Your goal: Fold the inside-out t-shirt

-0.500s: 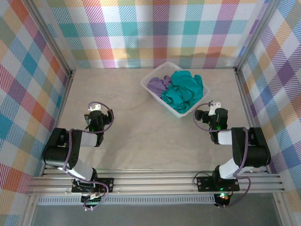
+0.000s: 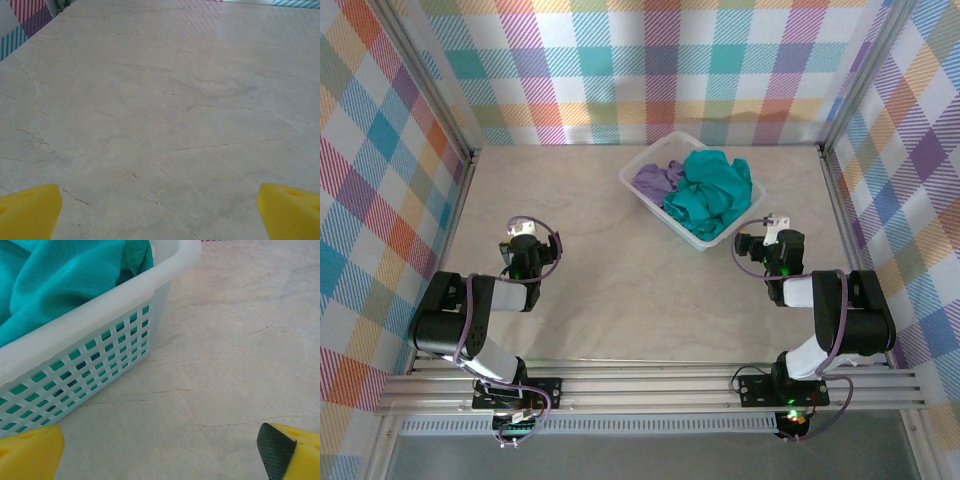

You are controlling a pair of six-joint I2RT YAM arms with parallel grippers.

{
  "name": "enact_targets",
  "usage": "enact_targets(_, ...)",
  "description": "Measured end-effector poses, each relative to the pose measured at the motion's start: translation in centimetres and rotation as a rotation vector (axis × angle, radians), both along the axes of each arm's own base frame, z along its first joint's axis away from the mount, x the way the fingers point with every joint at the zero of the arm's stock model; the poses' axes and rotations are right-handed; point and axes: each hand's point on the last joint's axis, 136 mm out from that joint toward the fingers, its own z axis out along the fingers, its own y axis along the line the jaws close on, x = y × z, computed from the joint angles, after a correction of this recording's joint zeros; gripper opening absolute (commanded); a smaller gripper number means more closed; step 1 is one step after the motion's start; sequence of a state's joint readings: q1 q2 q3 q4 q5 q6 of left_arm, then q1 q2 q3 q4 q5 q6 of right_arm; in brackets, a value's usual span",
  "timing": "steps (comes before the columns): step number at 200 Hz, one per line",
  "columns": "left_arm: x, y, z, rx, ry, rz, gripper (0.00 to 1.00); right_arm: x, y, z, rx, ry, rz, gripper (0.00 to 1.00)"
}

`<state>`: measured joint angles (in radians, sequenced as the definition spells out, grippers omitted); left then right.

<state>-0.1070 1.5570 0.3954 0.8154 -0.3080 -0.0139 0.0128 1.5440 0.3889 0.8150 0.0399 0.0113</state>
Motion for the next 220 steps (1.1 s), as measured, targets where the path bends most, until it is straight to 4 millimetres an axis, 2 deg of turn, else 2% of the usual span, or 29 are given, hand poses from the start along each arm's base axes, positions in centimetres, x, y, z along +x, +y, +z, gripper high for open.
enact_targets(60, 0.0, 0.1, 0.0, 0.002, -0.001, 0.008, 1.0, 0.0, 0.0, 0.0, 0.0, 0.0, -0.002, 1.0)
enact_targets(78, -0.1, 0.3, 0.0, 0.002, -0.002, 0.018, 1.0, -0.2, -0.5, 0.6, -0.002, -0.006, -0.034, 1.0)
enact_targets(98, -0.2, 0.3, 0.0, 0.001, -0.004, 0.019, 1.0, -1.2, -2.1, 3.8, 0.005, -0.074, -0.136, 1.0)
enact_targets(129, -0.4, -0.2, 0.5, 0.027, 0.058, 0.016, 1.0, -4.0, -4.5, 12.1, 0.079, -0.272, -0.298, 0.97)
enact_targets(140, 0.2, -0.3, 2.8, 0.02, 0.062, 0.023, 1.0, -4.7, -4.7, 13.9, 0.107, -0.299, -0.311, 0.96)
enact_targets(152, 1.2, -0.7, 7.0, -0.018, 0.012, 0.033, 1.0, -4.6, -4.4, 15.1, 0.125, -0.288, -0.304, 0.95)
enact_targets(170, 2.3, -1.4, 13.9, -0.116, -0.095, 0.026, 1.0, -2.6, -2.0, 16.2, 0.131, -0.226, -0.236, 0.95)
enact_targets(179, 2.5, -2.2, 16.4, -0.169, -0.134, -0.005, 1.0, -1.2, -0.1, 16.2, 0.116, -0.179, -0.182, 0.96)
enact_targets(187, 2.6, -3.2, 17.8, -0.22, -0.153, -0.047, 1.0, 0.2, 2.1, 15.9, 0.096, -0.131, -0.122, 0.96)
enact_targets(200, 2.7, -5.2, 18.4, -0.294, -0.141, -0.121, 1.0, 2.3, 5.5, 14.8, 0.058, -0.045, -0.03, 0.97)
enact_targets(210, 2.7, -6.9, 17.7, -0.333, -0.102, -0.17, 1.0, 4.0, 7.7, 13.4, 0.031, 0.033, 0.026, 0.98)
enact_targets(220, 2.4, -8.6, 16.6, -0.36, -0.046, -0.216, 1.0, 5.4, 9.1, 12.2, 0.006, 0.093, 0.054, 0.99)
